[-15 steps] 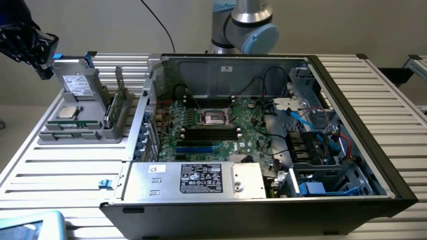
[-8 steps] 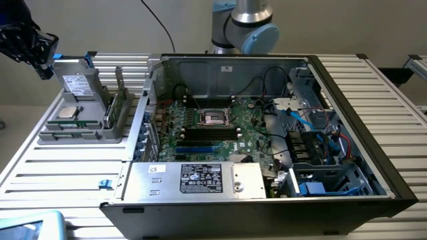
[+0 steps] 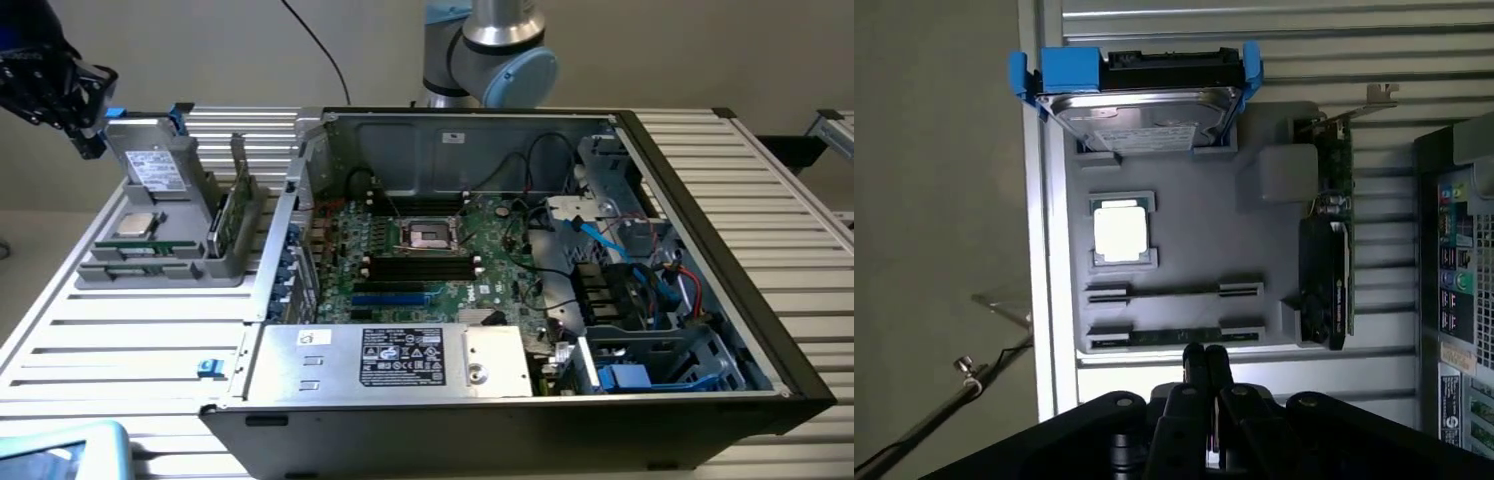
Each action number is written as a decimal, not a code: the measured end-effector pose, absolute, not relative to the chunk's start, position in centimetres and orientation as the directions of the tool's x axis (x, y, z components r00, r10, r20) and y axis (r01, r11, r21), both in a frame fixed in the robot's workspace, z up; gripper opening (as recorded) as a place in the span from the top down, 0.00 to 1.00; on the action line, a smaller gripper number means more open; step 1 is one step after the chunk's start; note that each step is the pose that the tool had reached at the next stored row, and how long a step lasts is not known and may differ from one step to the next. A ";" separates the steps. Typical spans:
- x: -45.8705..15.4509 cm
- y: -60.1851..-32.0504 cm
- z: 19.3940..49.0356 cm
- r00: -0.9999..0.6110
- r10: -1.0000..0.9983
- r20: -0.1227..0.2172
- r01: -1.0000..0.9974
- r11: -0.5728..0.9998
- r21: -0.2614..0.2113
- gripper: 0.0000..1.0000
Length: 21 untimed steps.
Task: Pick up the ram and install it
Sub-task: 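Pick up the ram and move it above insertion slot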
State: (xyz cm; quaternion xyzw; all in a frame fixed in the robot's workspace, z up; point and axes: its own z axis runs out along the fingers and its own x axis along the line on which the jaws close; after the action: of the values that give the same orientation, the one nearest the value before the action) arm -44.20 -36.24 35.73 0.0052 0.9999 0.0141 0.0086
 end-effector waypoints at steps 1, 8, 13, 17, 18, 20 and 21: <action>-44.2 -36.2 35.7 -1.000 -0.009 -0.017 -0.009 1.000 0.028 0.89; -44.2 -36.2 35.7 -0.991 -0.134 -0.017 -0.135 0.990 0.028 0.89; -44.2 -36.2 35.7 -0.974 -0.224 -0.017 -0.225 0.974 0.028 0.89; -44.2 -36.2 35.7 -0.955 -0.295 -0.017 -0.295 0.955 0.028 0.89; -44.2 -36.2 35.7 -0.950 -0.312 -0.017 -0.312 0.950 0.028 0.89; -44.2 -36.2 35.6 -0.938 -0.346 -0.017 -0.346 0.938 0.028 0.89; -44.2 -36.2 35.6 -0.931 -0.363 -0.017 -0.364 0.931 0.028 0.89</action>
State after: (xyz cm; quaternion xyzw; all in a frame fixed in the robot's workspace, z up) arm -44.20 -36.24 35.61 -0.1851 0.9826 0.0155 0.0058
